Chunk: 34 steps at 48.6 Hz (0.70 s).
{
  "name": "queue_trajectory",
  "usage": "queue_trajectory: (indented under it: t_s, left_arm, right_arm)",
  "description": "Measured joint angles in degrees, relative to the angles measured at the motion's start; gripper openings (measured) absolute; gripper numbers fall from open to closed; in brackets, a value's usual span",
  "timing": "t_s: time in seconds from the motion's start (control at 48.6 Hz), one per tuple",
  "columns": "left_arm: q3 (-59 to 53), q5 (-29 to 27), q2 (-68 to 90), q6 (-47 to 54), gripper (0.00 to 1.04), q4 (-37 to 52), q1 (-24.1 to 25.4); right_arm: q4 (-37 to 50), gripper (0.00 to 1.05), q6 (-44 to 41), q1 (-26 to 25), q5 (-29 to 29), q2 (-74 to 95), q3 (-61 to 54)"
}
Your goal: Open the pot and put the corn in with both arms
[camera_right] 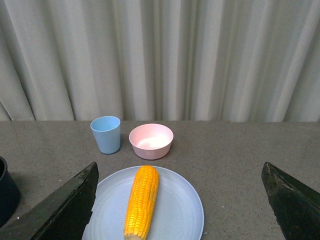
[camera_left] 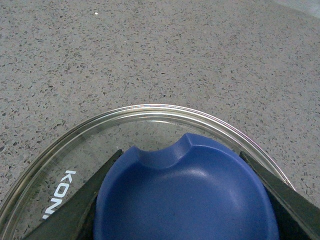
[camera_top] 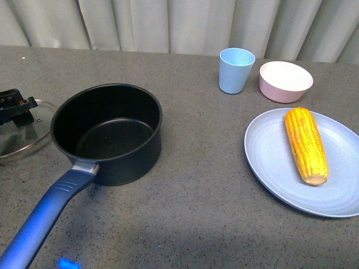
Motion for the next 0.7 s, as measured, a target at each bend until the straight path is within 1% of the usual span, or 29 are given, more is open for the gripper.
queue_trajectory:
  t_s: [0.041, 0.144, 0.206, 0.247, 0.288, 0.432, 0.597, 0.7]
  left_arm:
    - [0.0, 0.0, 0.0, 0.0, 0.61, 0.0, 0.0]
    - [-0.1, 0.7, 0.1, -0.2, 0.82, 0.0, 0.1]
    - [-0.5, 0.9, -0.3, -0.6, 0.96, 0.2, 0.1]
    - [-1.0, 0.8, -0.9, -0.8, 1.00, 0.1, 0.1]
    - [-1.8, 0.4, -2.1, -1.1, 0.98, -0.3, 0.1]
    - [-4.9, -1.8, -10.3, -0.6, 0.98, -1.4, -0.2]
    - [-9.7, -2.0, -21.1, -0.5, 0.98, -1.9, -0.8]
    - [-12.1, -2.0, -26.1, -0.4, 0.98, -4.2, -1.1]
  right_arm:
    - [0.0, 0.95, 0.0, 0.0, 0.0, 0.0, 0.0]
    - [0.0, 0.95, 0.0, 0.0, 0.0, 0.0, 0.0]
    - [0.0, 0.95, 0.0, 0.0, 0.0, 0.0, 0.0]
    - [0.0, 0.95, 0.0, 0.0, 0.0, 0.0, 0.0]
    - [0.0, 0.95, 0.0, 0.0, 0.0, 0.0, 0.0]
    - [0.0, 0.95, 0.0, 0.0, 0.0, 0.0, 0.0]
    - [0.0, 0.95, 0.0, 0.0, 0.0, 0.0, 0.0]
    - [0.0, 0.95, 0.0, 0.0, 0.0, 0.0, 0.0]
